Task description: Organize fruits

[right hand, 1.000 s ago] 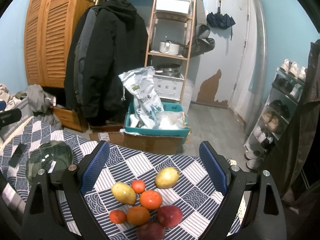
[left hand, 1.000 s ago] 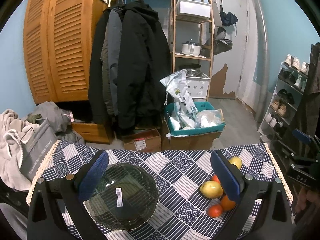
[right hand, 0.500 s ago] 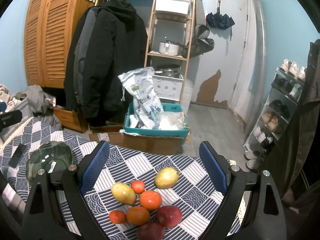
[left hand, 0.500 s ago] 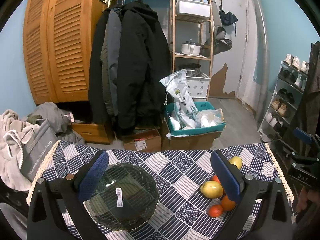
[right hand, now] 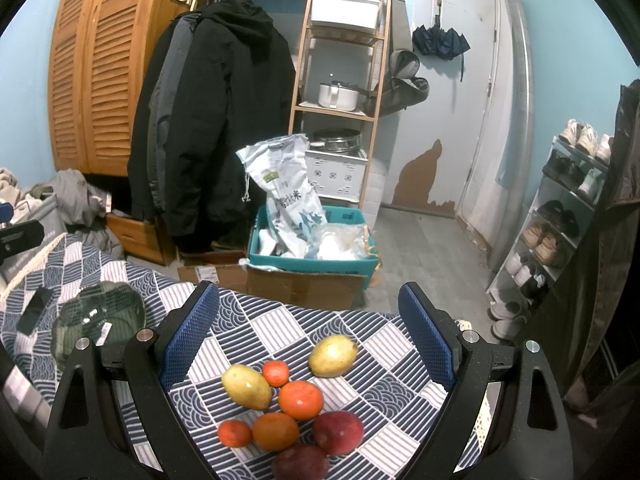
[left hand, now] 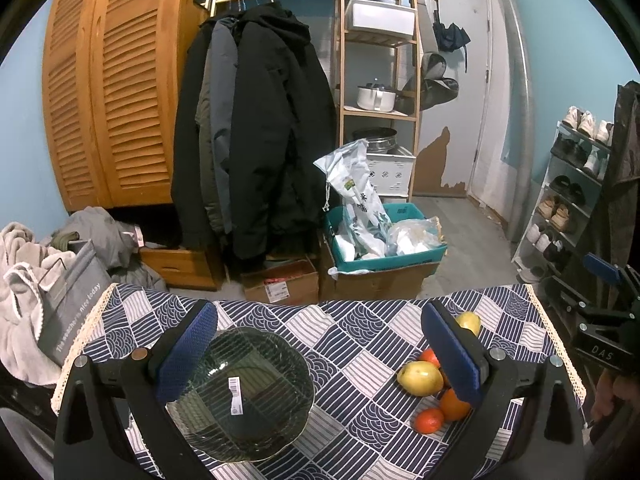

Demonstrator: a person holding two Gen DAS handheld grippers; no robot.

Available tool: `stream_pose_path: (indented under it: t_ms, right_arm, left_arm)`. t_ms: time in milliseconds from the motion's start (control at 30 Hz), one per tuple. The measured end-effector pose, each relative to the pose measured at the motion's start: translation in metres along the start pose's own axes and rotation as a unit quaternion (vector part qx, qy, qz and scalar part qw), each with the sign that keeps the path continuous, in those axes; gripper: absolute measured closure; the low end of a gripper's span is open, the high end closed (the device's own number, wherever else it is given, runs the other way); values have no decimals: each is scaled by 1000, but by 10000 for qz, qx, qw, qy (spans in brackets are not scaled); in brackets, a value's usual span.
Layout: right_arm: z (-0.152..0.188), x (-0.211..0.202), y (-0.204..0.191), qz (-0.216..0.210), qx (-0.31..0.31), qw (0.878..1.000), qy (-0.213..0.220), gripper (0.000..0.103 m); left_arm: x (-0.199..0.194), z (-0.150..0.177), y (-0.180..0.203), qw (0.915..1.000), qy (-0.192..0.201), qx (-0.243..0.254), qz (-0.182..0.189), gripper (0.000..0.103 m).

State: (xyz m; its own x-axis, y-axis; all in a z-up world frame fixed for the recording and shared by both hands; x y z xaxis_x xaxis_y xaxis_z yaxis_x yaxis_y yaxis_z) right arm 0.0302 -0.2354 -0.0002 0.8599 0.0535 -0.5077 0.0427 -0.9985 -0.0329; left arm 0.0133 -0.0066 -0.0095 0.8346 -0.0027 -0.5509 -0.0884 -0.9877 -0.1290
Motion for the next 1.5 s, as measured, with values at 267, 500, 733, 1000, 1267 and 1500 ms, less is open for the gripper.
stream_pose_path:
  t_ms: [267,500,733,1000,1267,1500]
  right_arm:
    - [0,0,0,4,-7,10000,1,13]
    - [0,0,1,8,-5,10000,5,13]
    - [1,0,2,9,-3,10000,2,13]
    - [3,1,4,16,-10,10000,-1,13]
    - [4,2,16,95,-3,9999,-69,13]
    - [10,8,25,223,39,9996,-153,13]
  left_arm:
    - [0,-1,-1,9999,1,47,-95,1]
    - [0,-1,-1,10000,2,10,-65,1]
    - [1,-1,0,10000,-10,0,-33,1]
    - [1,0,0,10000,-1,2,-37,1]
    - [3,4,10,10000,-55,1,35,1]
    - [10,8,14,9998,-137,22,115,1]
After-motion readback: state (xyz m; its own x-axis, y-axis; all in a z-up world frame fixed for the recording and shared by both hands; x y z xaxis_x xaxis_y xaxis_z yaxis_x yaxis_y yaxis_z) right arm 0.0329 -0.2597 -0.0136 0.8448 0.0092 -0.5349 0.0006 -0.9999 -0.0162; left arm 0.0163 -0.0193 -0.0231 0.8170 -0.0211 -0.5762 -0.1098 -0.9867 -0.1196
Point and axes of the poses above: each gripper's, at about its wrist camera, not at the fingertips, and x roughly the way its jaws point, y to its right, z to its underside, the point moved 2 cm from there along x, roughly the way its jaws point, and after that the axes turned 11 degrees about x, right-handed, at the moved point
